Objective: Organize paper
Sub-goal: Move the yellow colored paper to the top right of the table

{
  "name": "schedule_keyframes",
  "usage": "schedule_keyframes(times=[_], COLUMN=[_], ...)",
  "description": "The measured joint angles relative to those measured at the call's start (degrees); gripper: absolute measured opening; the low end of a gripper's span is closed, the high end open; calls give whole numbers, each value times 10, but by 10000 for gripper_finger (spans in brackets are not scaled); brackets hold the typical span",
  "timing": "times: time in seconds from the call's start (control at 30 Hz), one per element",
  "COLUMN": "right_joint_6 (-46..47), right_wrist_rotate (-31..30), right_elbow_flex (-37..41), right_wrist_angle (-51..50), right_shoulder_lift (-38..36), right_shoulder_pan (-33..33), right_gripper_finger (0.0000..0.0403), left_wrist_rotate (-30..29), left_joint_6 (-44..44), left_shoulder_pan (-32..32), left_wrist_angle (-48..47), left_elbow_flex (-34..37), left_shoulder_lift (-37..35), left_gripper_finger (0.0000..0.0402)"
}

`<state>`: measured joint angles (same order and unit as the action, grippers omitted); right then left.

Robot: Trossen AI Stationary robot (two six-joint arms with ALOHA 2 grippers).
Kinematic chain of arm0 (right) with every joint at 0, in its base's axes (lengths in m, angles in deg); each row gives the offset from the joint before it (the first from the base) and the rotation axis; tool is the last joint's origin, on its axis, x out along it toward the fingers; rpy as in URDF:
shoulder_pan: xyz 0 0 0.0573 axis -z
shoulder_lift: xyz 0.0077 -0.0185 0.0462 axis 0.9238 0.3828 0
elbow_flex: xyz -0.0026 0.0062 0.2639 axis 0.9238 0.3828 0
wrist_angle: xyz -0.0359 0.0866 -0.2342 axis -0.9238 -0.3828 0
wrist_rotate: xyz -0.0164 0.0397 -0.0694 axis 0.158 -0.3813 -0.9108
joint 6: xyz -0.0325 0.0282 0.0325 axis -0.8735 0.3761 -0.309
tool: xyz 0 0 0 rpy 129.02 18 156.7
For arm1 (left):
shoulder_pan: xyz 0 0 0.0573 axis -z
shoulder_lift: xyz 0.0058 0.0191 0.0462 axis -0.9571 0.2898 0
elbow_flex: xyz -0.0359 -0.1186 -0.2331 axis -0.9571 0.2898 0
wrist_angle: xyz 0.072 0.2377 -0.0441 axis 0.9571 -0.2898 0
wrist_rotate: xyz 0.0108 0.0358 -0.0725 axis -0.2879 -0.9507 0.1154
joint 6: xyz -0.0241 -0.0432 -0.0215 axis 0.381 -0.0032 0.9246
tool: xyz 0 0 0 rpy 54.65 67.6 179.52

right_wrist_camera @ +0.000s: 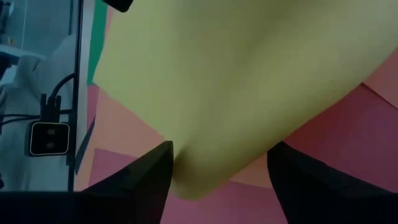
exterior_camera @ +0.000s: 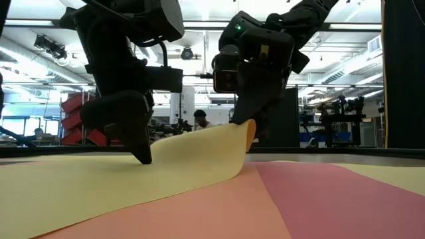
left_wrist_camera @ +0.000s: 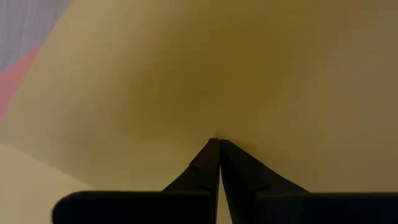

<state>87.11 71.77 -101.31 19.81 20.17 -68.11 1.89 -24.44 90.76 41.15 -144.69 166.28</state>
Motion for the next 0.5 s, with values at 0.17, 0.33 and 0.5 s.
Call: schedule_keyframes(times=[0.17,0.33,0.5], right_joint_6=[-1,-5,-17], right_wrist_rotate=[14,33,28], right_elbow_flex=[0,0,0], right_wrist_angle=[-14,-56,-53], right_shoulder_lift=[-7,-16,-16], right_shoulder_pan=[5,11,-1], right_gripper_finger=[236,236,232], left_wrist_rotate=[2,2,2], left_joint_6=[0,0,0], left_shoulder_pan=[0,0,0], left_wrist_angle=[0,1,1], left_elbow_flex=[0,0,1], left_shoulder_lift=[0,0,0], left_gripper_finger=[0,0,0])
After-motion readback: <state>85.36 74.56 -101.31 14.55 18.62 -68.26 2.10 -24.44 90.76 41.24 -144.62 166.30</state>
